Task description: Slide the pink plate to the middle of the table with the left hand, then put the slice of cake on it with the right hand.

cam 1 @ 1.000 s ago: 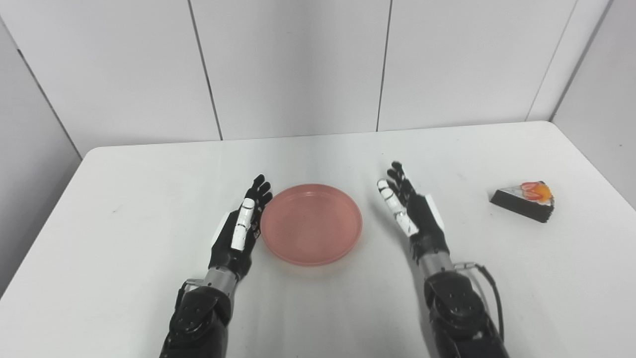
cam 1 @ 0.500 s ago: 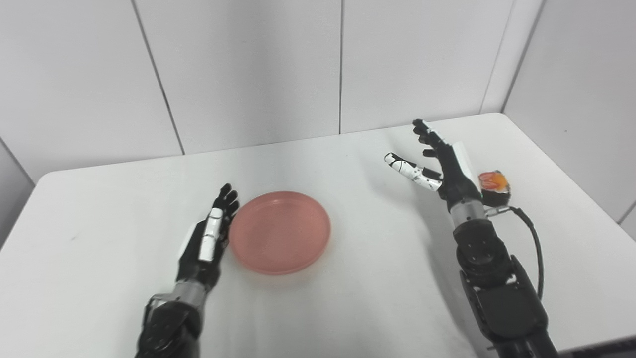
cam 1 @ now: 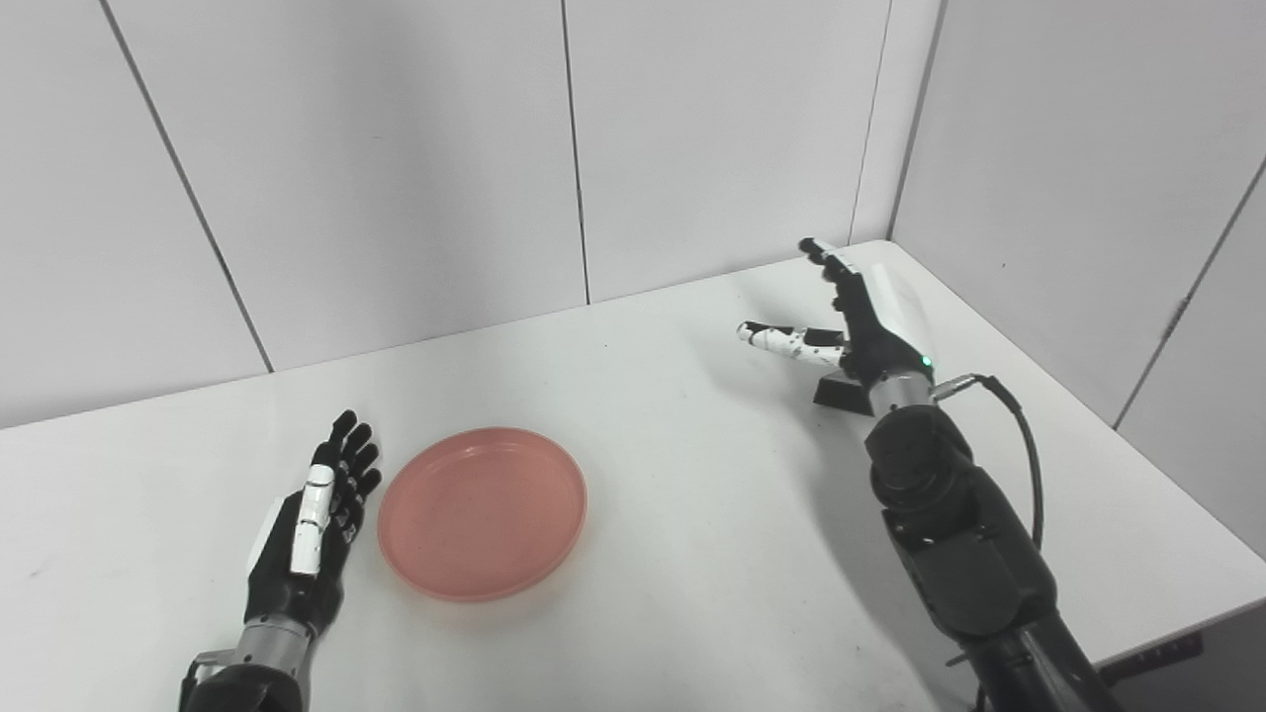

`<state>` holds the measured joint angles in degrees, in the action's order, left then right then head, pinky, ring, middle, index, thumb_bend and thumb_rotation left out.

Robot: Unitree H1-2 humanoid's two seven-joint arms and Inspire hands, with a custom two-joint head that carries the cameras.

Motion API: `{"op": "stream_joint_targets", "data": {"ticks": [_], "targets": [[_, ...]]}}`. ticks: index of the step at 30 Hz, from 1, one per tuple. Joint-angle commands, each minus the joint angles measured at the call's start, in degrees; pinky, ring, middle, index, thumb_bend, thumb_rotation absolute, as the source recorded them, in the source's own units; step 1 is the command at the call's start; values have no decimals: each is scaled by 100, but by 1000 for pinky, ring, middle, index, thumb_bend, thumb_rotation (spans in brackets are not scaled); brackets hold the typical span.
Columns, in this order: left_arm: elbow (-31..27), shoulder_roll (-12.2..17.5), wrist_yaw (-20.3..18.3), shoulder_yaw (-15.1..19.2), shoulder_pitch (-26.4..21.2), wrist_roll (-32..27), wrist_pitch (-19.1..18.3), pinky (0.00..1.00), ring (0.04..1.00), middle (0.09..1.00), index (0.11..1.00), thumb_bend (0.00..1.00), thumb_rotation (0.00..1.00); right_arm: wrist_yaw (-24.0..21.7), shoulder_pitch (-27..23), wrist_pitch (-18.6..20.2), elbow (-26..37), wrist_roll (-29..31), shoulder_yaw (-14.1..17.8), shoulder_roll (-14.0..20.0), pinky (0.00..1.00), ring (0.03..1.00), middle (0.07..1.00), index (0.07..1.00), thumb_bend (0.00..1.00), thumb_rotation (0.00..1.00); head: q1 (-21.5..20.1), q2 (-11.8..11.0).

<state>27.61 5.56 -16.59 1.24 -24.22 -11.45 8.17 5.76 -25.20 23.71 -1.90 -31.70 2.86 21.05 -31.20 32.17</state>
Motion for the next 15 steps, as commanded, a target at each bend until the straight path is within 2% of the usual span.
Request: {"op": "stream_joint_targets", "data": {"ticks": [1,8,15], "targets": [[94,85,-117,47,117,-99,43,1000,1000,1000,1000,585,1000,130,-241,97,148,-206,8,198,722,848,886,865,752,374,-14,-5],[15,138,-126,43,138,-10,-16,1000,1000,1000,1000,559,1000,260,-214,221,-31,-545,36,303,707,829,881,872,809,351,-35,11],[-71,133,-113,28,165,-19,-63,1000,1000,1000,1000,568,1000,-210,-198,319,-139,-1048,238,337,748,861,900,896,840,394,-35,13]]}}
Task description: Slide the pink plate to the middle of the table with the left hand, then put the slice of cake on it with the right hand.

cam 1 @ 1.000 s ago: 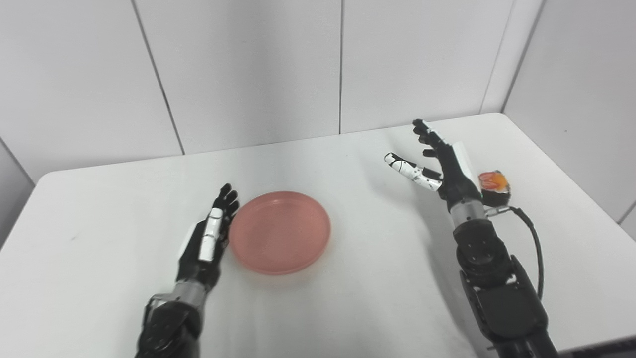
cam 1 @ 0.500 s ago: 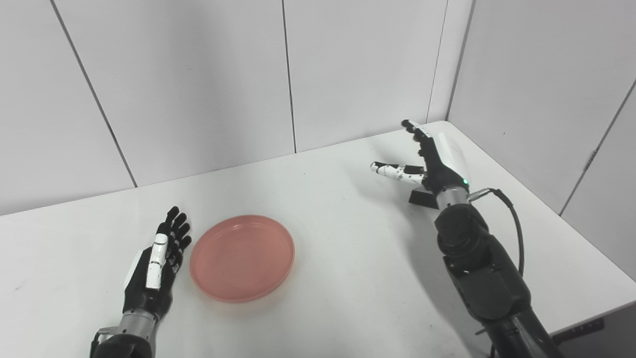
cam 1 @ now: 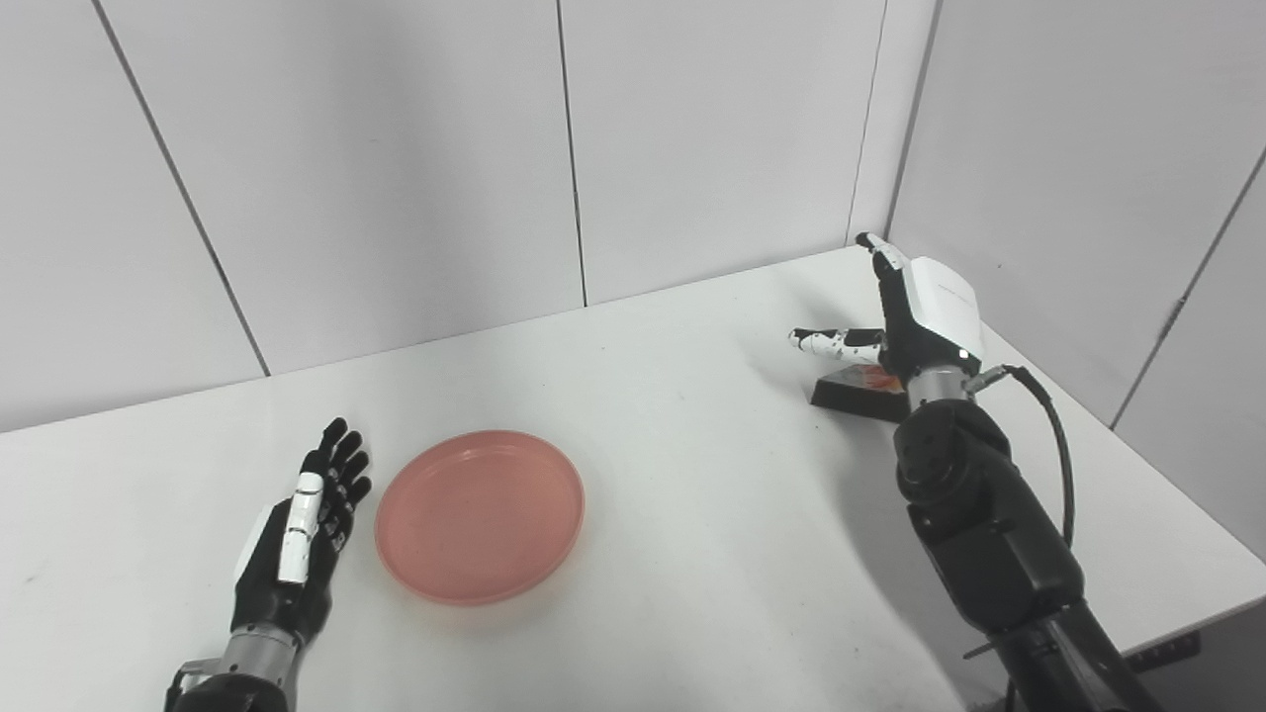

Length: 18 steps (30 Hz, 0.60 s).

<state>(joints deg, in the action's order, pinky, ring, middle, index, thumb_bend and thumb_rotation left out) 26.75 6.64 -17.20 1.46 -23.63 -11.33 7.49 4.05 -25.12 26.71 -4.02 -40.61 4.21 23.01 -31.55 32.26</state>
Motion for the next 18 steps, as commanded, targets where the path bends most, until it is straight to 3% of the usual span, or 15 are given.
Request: {"op": "stream_joint_targets", "data": {"ticks": [1,11,18], "targets": [[-7,21,-53,6,114,-43,-26,1000,1000,1000,1000,565,1000,-197,-210,20,66,-218,156,139,747,862,901,898,844,394,1,4],[-150,-5,-38,7,136,-62,-165,1000,1000,1000,1000,571,1000,-1347,-244,20,77,-713,570,46,797,887,908,895,947,371,17,57],[-211,9,-32,-10,161,-17,-164,1000,1000,1000,1000,573,1000,-2168,-318,20,36,-1047,903,-117,739,886,918,887,994,312,24,87]]}}
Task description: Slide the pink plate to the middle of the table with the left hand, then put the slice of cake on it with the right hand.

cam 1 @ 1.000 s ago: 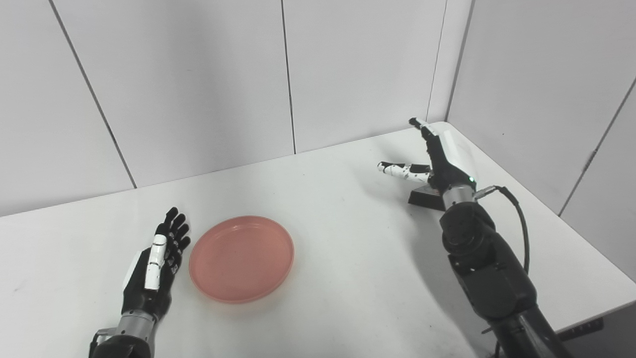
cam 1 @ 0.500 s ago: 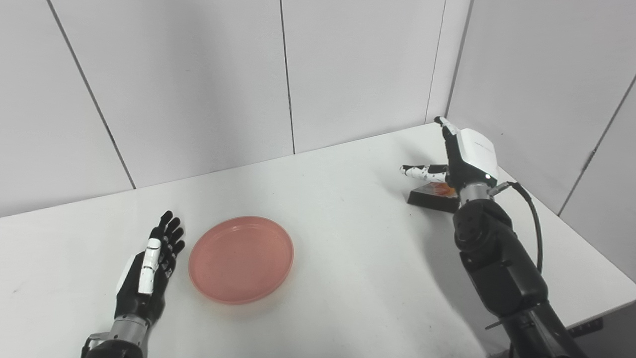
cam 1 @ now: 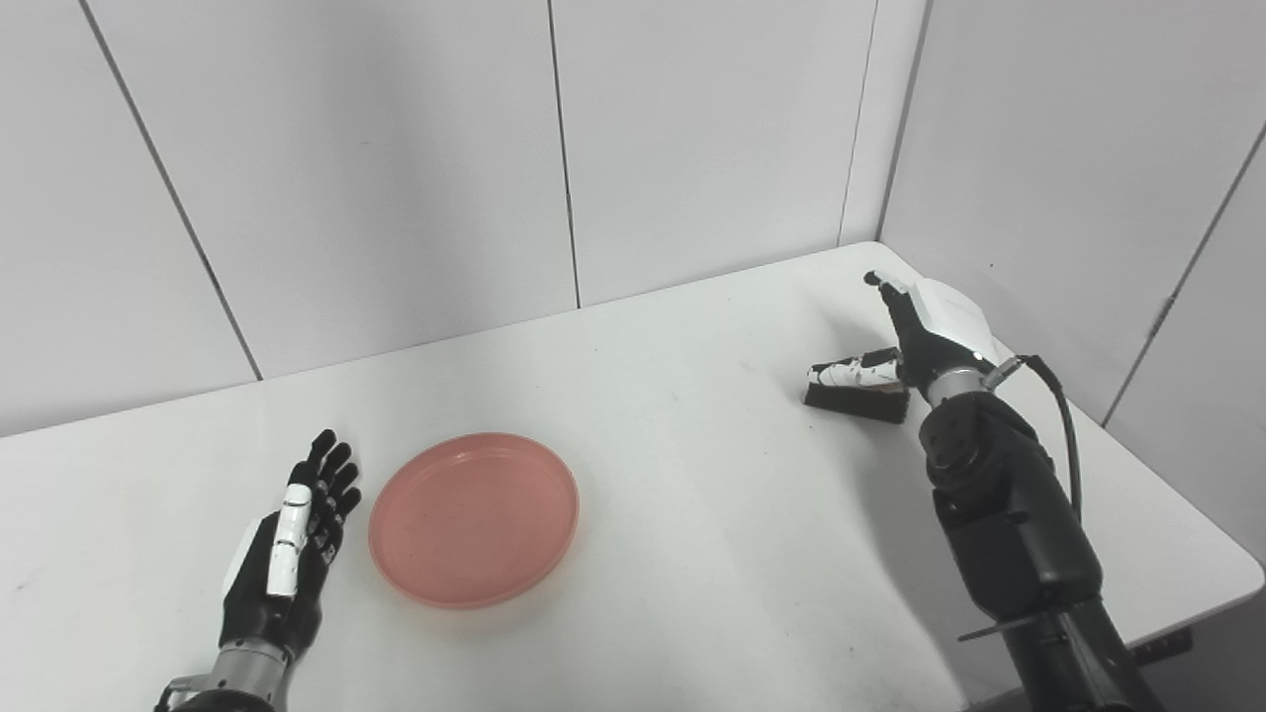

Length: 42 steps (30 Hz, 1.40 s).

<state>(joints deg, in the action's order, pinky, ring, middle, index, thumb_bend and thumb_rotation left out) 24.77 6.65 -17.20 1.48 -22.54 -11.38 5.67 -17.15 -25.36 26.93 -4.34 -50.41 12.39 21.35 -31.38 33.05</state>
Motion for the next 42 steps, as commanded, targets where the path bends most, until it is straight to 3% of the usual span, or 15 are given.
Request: {"op": "stream_joint_targets", "data": {"ticks": [1,10,13,15,24,25,26,31,33,35,37,42], "targets": [[-29,10,-28,-14,57,-7,12,1000,1000,1000,1000,569,1000,-85,-293,-2,46,-47,103,42,741,883,919,885,997,303,7,8],[-76,26,-65,-31,62,-20,-5,1000,1000,1000,1000,585,1000,-26,-281,-4,-304,93,132,-18,740,876,920,876,984,292,10,57],[-99,34,-31,-54,71,45,34,1000,1000,1000,1000,574,1000,152,-254,-3,-441,185,28,17,698,849,901,873,934,272,27,78],[-103,27,-32,-56,64,42,42,1000,1000,1000,1000,592,1000,314,-249,-4,-550,264,-29,16,619,780,855,866,896,259,32,81],[-181,4,-1,-70,82,54,-8,1000,1000,1000,1000,584,1000,997,-165,-56,-888,752,-397,161,615,772,829,839,799,215,69,99],[-211,3,25,-80,93,85,-22,1000,1000,1000,1000,588,1000,1062,-143,-77,-898,794,-455,199,537,679,762,822,774,185,79,107],[-230,-4,37,-79,100,85,-40,1000,1000,1000,1000,585,1000,1100,-127,-71,-899,829,-509,234,520,654,744,812,766,170,79,107],[-160,2,7,-80,76,54,-47,1000,1000,1000,1000,614,1000,1032,-135,-5,-895,887,-658,362,508,619,703,759,711,114,118,115],[-152,5,12,-81,73,61,-43,1000,1000,1000,1000,605,1000,1084,-154,-3,-915,815,-683,358,438,534,626,714,706,123,124,118],[-183,1,-5,-81,75,33,-75,1000,1000,1000,1000,610,1000,1098,-175,-2,-888,754,-647,310,285,378,504,596,575,20,121,118],[-212,7,-13,-95,78,41,-99,1000,1000,1000,1000,613,1000,1064,-190,-3,-855,750,-600,272,271,356,485,513,538,4,120,117],[-249,4,-52,-101,79,-5,-121,1000,1000,1000,1000,616,1000,1111,-197,-4,-762,714,-604,246,354,423,451,532,520,0,150,136]]}}
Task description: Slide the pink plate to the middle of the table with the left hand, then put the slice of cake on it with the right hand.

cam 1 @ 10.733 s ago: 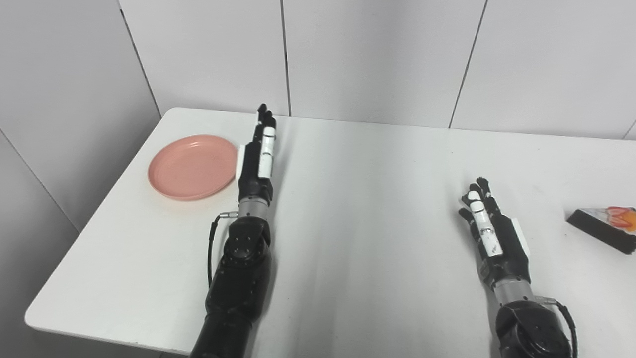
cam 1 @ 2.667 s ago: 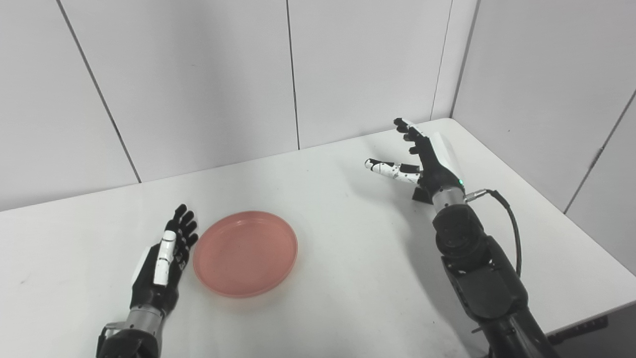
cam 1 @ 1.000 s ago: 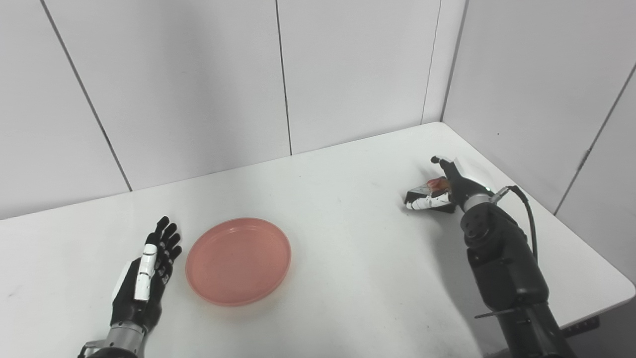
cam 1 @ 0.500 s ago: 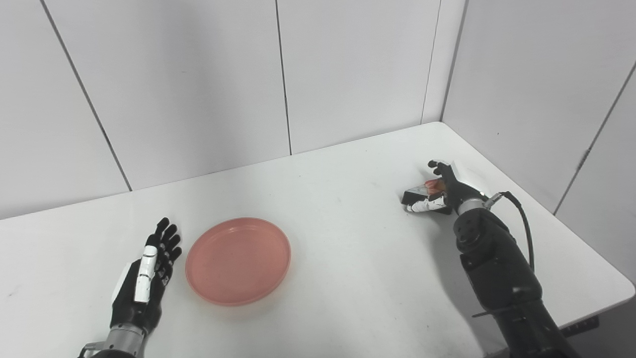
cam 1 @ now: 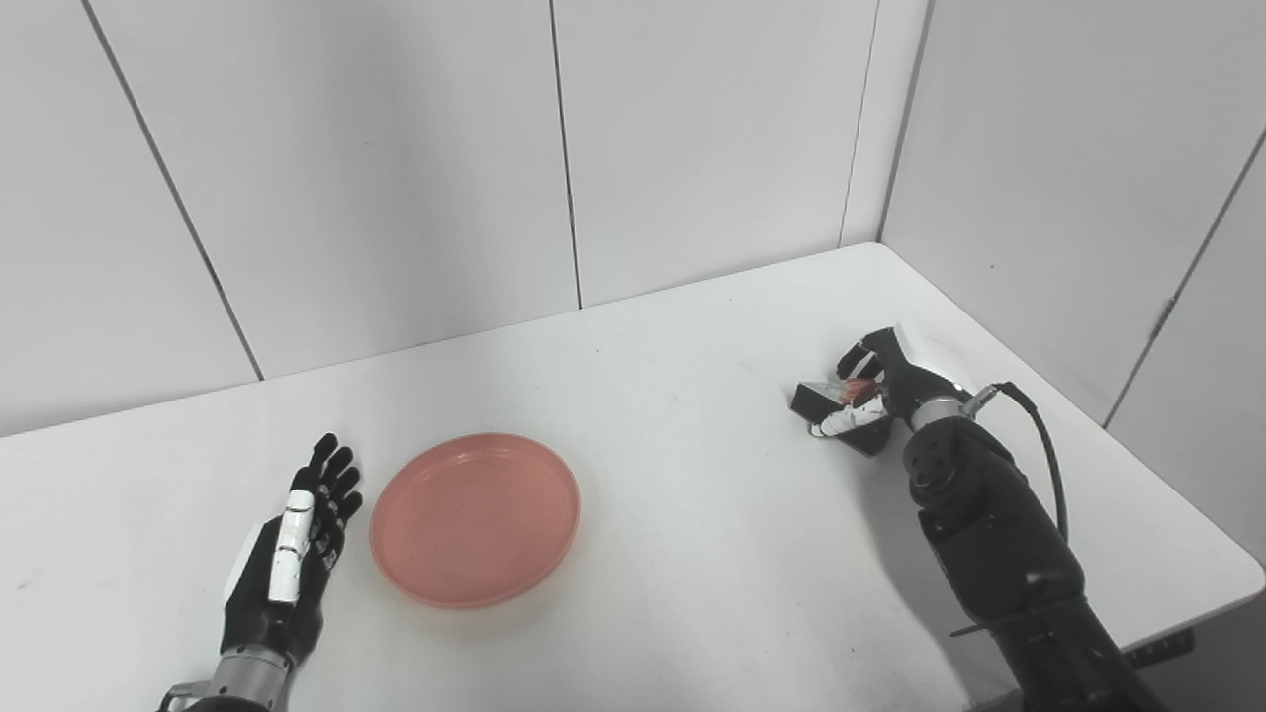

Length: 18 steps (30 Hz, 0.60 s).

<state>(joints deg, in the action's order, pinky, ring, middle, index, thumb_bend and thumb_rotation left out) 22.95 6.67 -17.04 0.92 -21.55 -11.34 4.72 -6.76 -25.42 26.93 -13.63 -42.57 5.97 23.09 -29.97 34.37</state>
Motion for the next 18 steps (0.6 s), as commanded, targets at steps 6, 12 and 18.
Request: {"op": "stream_joint_targets", "data": {"ticks": [6,12,18], "targets": [[34,-1,-84,-69,-51,5,27,1000,1000,1000,1000,608,1000,97,-170,-2,471,12,71,37,323,387,435,535,520,0,89,30],[-20,-93,-16,-93,-23,41,109,1000,1000,1000,1000,602,1000,84,-172,-4,863,205,123,15,290,354,428,540,518,0,387,70],[-133,-200,201,-165,57,270,195,1000,1000,1000,1000,562,1000,133,-145,-93,1258,523,3,60,280,346,430,542,517,0,796,152]]}}
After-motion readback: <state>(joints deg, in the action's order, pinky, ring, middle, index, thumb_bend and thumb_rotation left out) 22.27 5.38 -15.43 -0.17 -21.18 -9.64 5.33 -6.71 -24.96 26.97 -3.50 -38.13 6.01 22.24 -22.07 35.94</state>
